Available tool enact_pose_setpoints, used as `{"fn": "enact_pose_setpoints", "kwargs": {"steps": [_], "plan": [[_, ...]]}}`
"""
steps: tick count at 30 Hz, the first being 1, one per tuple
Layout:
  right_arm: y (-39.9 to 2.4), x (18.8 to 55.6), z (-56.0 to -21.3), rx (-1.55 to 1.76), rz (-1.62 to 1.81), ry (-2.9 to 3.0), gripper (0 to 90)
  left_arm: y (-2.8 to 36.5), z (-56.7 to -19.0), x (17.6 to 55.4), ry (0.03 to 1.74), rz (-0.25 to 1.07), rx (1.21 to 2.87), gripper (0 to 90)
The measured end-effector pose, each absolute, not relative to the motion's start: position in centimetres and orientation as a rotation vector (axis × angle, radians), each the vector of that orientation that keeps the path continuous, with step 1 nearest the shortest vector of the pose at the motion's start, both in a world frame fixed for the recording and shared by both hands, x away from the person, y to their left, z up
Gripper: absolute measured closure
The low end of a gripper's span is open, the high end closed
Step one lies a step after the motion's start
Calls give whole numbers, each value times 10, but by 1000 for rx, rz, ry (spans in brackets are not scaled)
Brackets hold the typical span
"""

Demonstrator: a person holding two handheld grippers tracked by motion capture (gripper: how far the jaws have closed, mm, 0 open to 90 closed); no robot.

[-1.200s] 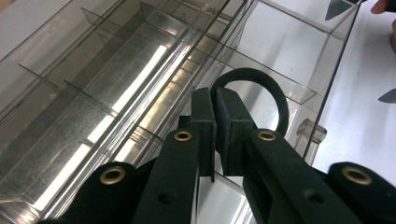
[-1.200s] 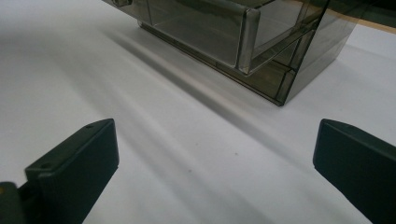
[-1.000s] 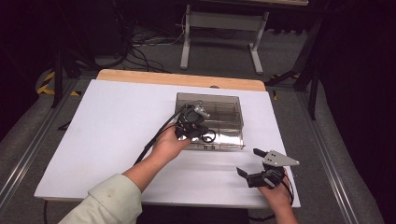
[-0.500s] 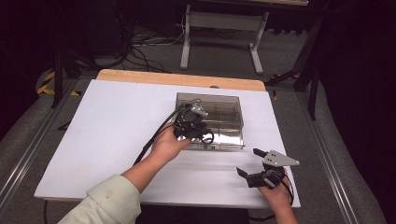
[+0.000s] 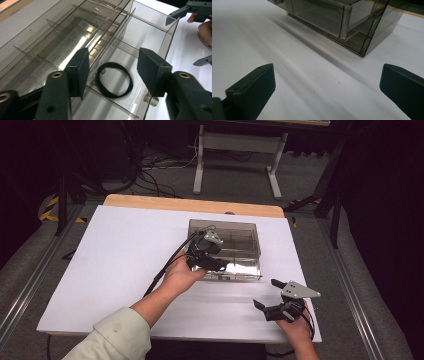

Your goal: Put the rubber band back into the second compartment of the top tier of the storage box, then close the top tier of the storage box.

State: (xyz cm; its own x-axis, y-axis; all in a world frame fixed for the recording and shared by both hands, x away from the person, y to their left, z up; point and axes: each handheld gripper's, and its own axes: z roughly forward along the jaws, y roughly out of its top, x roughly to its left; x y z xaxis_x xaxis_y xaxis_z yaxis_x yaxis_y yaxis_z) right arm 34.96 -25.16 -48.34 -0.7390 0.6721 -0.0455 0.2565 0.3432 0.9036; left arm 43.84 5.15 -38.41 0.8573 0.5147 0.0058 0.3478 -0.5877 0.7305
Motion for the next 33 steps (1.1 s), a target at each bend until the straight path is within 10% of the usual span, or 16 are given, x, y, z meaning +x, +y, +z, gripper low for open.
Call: {"fn": "enact_pose_setpoints", "kwargs": {"steps": [33], "plan": [[-248, 337, -462, 799, 1366, 2188, 130, 142, -357, 390, 634, 430, 2033, 167]]}}
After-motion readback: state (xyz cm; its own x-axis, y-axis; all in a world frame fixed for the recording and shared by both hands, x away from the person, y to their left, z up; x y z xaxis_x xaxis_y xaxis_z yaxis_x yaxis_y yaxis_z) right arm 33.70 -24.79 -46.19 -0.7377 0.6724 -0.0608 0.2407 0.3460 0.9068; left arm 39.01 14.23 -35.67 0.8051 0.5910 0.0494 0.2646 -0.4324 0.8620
